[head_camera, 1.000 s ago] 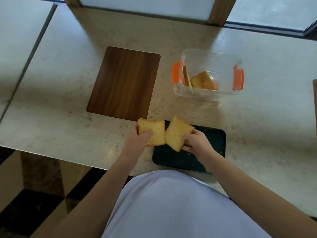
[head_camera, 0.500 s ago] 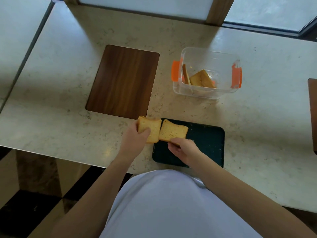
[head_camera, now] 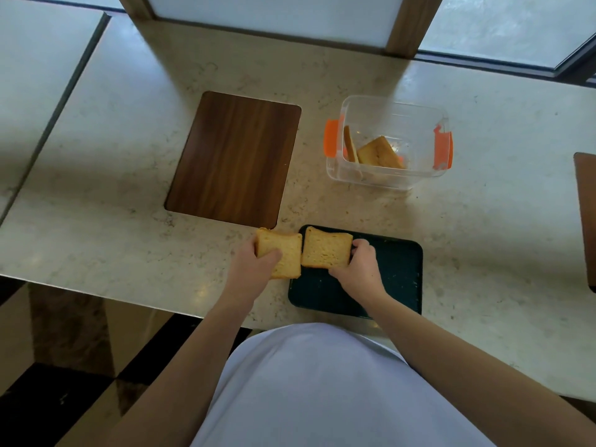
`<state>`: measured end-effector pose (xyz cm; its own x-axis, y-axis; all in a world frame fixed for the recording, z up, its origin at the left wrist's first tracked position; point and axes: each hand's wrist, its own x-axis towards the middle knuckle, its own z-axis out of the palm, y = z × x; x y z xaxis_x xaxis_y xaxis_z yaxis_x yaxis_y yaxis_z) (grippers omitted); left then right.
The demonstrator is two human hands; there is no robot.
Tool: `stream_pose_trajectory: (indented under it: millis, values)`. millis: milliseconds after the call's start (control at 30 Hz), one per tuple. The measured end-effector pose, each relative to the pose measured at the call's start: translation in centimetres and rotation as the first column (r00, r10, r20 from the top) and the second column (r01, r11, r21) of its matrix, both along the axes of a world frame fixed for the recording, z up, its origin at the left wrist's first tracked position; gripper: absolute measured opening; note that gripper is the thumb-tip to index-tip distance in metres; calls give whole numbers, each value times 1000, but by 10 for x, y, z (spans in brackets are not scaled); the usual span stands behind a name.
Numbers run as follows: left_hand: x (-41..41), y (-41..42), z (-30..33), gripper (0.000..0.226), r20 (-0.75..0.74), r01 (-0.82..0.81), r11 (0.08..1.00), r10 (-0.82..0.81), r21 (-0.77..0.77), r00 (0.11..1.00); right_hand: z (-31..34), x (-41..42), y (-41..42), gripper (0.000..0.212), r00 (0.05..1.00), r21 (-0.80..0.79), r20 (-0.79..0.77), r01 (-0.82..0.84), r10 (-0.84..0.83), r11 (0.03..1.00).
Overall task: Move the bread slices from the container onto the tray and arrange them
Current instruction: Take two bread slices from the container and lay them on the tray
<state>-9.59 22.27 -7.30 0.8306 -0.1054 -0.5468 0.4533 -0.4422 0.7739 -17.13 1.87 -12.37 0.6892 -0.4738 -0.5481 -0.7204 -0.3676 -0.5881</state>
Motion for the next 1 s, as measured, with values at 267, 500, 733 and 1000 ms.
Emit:
stream_pose_trajectory:
  millis: [267, 500, 733, 1000]
  values:
    - [-4, 6, -1, 14, -13, -16, 1000, 15, -18, 1000, -4, 12, 6, 70, 995, -96, 4, -94, 95, 991]
    - [-7, 3, -4, 16, -34, -13, 1000, 13, -14, 999, -2, 13, 5, 71, 998, -54, -6, -70, 70, 996]
    - [-12, -12, -8, 45, -365, -211, 953, 122, -216, 923, 29, 5, -3, 66, 961, 155, 81, 251, -265, 956]
    - [-24, -43, -12, 50, -381, 48, 965, -147, -257, 913, 43, -34, -21, 30, 991, 551, -100, 132, -92, 824]
